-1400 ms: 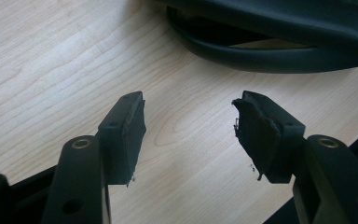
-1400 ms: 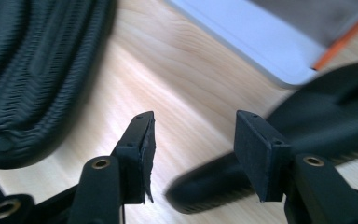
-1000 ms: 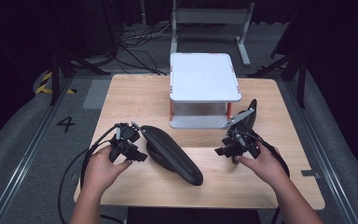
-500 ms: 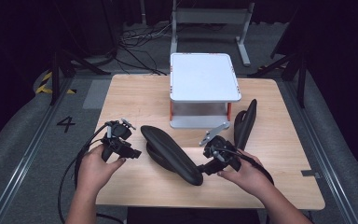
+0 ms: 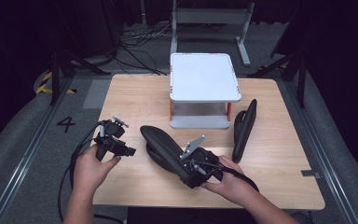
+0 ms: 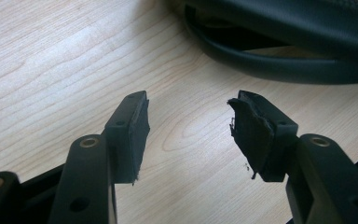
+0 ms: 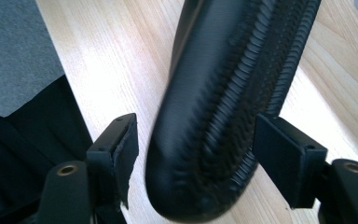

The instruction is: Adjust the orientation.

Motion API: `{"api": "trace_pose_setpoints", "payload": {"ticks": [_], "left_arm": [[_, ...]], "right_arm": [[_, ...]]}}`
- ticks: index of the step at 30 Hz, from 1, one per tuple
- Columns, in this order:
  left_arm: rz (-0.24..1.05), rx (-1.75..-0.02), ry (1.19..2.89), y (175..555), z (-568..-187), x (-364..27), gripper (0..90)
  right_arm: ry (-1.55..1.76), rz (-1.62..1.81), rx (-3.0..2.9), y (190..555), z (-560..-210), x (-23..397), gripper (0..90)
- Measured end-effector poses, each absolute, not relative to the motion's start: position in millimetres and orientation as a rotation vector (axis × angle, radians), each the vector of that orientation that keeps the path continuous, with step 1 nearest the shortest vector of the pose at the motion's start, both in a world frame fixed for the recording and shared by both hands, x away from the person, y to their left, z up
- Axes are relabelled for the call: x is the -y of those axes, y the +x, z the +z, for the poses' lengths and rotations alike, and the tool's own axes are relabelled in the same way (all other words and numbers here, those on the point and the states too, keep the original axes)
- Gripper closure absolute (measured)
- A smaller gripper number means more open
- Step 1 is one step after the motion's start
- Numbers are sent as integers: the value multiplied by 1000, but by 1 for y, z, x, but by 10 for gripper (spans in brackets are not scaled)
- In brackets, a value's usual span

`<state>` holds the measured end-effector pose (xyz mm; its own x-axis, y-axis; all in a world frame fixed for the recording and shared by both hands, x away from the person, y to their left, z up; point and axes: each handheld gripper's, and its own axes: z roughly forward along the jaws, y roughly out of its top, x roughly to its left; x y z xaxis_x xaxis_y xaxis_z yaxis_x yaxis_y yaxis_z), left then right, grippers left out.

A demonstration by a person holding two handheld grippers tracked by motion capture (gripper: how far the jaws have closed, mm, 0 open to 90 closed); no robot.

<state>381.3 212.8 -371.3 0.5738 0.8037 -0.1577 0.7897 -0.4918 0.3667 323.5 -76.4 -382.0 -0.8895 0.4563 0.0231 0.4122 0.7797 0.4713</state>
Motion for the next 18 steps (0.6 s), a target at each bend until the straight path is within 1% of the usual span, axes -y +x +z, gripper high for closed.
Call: {"api": "trace_pose_setpoints", "payload": {"ticks": [3,6,7,11,12,17,18], "left_arm": [[32,-1293,2406,382,-374,-213,450],[35,-1297,2410,383,-374,-214,449],[39,-1300,2405,382,-374,-215,449],[42,-1301,2396,383,-373,-215,449],[42,-1301,2396,383,-373,-215,449],[38,-1297,2401,384,-374,-213,449],[37,-1285,2406,384,-374,-213,449]], "right_arm": [[687,677,-2864,323,-388,68,337],[693,591,-2844,324,-394,64,387],[718,579,-2848,326,-396,63,388],[769,596,-2842,327,-392,68,446],[769,596,-2842,327,-392,68,446],[842,680,-2792,327,-380,79,576],[875,701,-2786,328,-379,81,587]]}}
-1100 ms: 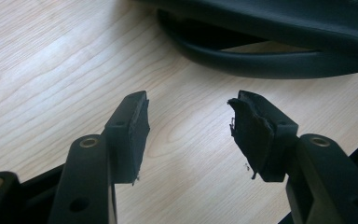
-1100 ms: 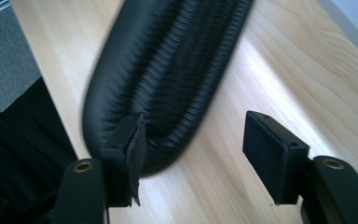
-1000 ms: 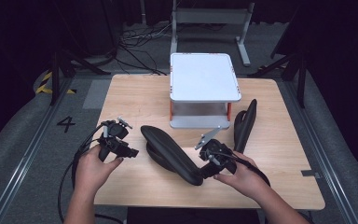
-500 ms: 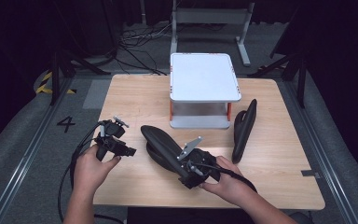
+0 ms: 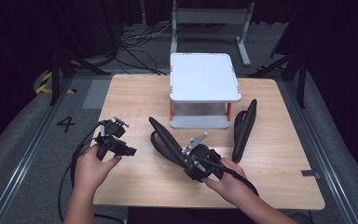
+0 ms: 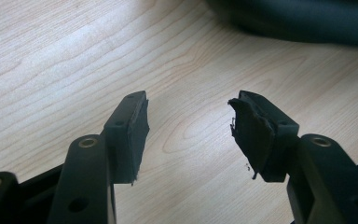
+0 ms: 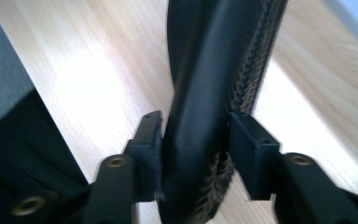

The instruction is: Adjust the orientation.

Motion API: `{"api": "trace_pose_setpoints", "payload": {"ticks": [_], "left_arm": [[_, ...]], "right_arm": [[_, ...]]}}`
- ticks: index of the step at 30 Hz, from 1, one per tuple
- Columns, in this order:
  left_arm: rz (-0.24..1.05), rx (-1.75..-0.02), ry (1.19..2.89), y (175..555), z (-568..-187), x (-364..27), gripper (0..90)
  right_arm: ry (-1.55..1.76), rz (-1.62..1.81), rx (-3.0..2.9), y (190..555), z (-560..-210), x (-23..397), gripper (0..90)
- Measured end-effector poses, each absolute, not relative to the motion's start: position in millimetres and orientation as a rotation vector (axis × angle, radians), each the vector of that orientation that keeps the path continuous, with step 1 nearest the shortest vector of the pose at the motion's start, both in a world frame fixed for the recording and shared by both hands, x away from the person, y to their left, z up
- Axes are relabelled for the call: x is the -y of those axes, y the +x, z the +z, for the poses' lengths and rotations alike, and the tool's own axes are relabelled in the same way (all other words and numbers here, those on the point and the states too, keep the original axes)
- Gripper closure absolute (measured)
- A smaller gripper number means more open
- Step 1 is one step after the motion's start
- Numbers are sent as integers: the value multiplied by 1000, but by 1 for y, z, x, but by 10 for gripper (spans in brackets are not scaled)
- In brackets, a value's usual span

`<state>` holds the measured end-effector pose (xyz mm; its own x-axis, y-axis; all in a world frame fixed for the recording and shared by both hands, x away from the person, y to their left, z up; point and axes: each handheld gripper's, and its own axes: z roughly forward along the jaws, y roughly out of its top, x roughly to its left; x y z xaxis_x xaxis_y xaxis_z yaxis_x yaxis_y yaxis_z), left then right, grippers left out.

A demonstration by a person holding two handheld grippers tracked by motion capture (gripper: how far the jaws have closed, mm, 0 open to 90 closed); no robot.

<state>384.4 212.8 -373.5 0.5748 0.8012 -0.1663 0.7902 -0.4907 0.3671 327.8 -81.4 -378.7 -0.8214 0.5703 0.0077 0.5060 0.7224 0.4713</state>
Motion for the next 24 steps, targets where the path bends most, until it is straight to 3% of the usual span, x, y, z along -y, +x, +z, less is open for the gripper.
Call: {"api": "trace_pose_setpoints", "payload": {"ticks": [11,24], "left_arm": [[32,-1272,2405,390,-372,-209,449],[15,-1222,2432,403,-372,-195,448]], "right_arm": [[975,978,-2819,322,-361,107,632],[1232,813,-2726,343,-394,140,626]]}}
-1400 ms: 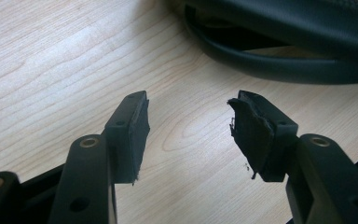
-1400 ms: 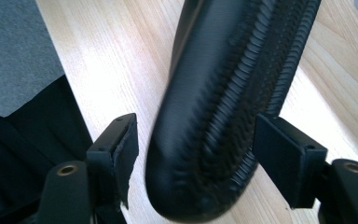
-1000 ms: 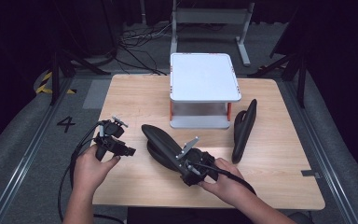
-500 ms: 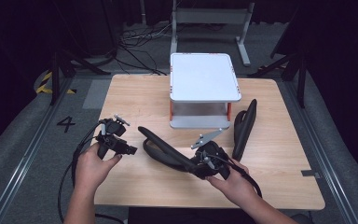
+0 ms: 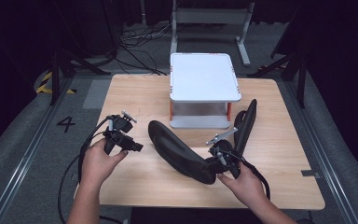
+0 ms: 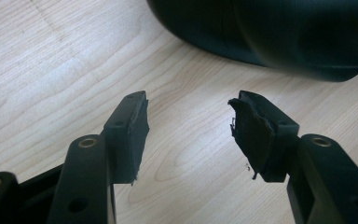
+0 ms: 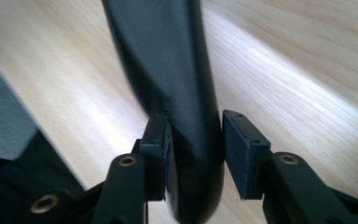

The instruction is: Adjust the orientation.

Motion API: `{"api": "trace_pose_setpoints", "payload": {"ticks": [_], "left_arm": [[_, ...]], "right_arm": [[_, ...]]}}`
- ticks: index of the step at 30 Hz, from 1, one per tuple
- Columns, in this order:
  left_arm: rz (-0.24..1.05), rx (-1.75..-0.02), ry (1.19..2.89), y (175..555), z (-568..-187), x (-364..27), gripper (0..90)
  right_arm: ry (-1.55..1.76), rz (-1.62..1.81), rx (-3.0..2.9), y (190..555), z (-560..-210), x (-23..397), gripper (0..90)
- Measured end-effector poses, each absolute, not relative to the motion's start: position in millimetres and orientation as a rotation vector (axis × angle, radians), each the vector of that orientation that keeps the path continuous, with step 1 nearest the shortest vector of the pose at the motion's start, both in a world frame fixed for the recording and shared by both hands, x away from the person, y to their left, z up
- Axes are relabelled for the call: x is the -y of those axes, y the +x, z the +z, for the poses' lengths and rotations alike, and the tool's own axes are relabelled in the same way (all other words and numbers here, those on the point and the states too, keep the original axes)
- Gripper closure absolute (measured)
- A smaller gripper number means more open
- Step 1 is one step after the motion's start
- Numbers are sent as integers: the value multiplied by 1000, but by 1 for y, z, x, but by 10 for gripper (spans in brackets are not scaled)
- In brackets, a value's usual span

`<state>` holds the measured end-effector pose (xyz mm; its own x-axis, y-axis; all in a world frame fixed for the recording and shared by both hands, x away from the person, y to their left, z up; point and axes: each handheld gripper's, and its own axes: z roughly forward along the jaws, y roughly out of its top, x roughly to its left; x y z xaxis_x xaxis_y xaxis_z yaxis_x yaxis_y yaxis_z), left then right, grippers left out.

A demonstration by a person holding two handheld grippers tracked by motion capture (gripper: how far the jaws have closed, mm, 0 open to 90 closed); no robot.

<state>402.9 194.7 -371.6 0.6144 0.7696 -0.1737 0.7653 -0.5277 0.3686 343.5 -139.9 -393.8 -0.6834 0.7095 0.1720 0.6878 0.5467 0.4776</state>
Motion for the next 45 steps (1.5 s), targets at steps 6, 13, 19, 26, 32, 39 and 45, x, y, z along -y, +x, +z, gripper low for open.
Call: {"api": "trace_pose_setpoints", "payload": {"ticks": [6,13,19,26,32,39,45], "left_arm": [[8,-1207,2437,408,-372,-191,446],[5,-1207,2435,408,-371,-191,446],[4,-1212,2451,408,-375,-187,446],[-14,-1169,2520,412,-386,-165,457],[-12,-1127,2580,417,-401,-145,511],[-34,-1103,2647,423,-416,-125,556],[-44,-1089,2665,425,-421,-119,585]], "right_arm": [[1252,676,-2729,349,-411,141,619],[1231,670,-2694,350,-412,144,562],[1194,494,-2684,351,-422,139,564],[1214,406,-2650,354,-420,150,625],[1188,259,-2733,351,-440,145,636],[1150,272,-2738,342,-439,140,654],[1110,309,-2839,335,-441,132,654]]}}
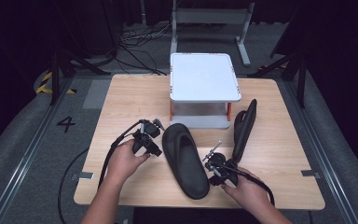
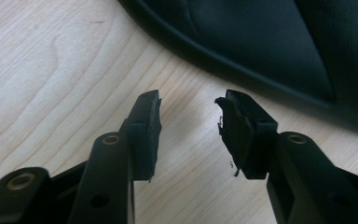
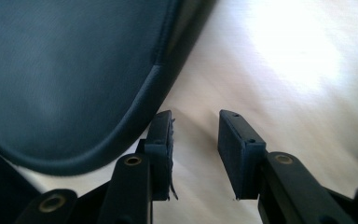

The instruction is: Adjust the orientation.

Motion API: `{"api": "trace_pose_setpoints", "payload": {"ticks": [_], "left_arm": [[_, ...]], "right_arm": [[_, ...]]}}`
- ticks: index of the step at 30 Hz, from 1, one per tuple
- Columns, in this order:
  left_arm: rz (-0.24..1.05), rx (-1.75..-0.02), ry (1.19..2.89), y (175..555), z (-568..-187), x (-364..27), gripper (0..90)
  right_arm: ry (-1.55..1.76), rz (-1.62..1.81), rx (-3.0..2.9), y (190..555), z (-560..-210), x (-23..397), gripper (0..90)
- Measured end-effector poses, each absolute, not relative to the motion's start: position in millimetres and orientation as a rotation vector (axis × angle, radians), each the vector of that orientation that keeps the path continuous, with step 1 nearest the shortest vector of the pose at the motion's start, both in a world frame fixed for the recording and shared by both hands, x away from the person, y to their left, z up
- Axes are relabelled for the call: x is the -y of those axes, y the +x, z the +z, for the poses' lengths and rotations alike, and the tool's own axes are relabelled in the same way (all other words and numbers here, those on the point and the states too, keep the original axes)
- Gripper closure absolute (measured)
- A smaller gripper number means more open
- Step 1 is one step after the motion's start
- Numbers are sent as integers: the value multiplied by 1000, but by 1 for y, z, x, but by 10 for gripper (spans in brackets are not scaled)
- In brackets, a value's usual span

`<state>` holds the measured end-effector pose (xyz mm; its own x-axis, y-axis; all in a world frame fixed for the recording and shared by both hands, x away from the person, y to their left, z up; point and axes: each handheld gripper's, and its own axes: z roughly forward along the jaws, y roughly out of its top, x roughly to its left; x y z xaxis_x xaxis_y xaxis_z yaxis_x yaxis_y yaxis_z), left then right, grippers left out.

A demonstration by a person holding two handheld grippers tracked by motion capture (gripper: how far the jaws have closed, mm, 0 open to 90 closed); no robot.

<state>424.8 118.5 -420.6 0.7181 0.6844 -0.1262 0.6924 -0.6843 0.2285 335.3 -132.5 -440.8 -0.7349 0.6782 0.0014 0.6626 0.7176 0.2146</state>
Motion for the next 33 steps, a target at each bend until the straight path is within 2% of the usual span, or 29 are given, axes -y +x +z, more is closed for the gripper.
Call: {"api": "trace_pose_setpoints", "payload": {"ticks": [5,13,20,21,23,33], "left_arm": [[-19,-1031,2695,421,-423,-104,622],[53,-980,2673,424,-420,-84,635],[21,-924,2639,426,-420,-74,630],[-1,-917,2645,427,-420,-72,598],[50,-916,2690,425,-423,-65,597],[90,-947,2595,421,-397,-94,568]], "right_arm": [[1041,312,-2867,325,-443,120,660],[1026,308,-2888,321,-443,121,651],[1036,302,-2910,320,-443,124,611],[1041,313,-2913,321,-442,126,600],[1069,324,-2905,323,-439,128,597],[1132,443,-2804,337,-413,159,590]]}}
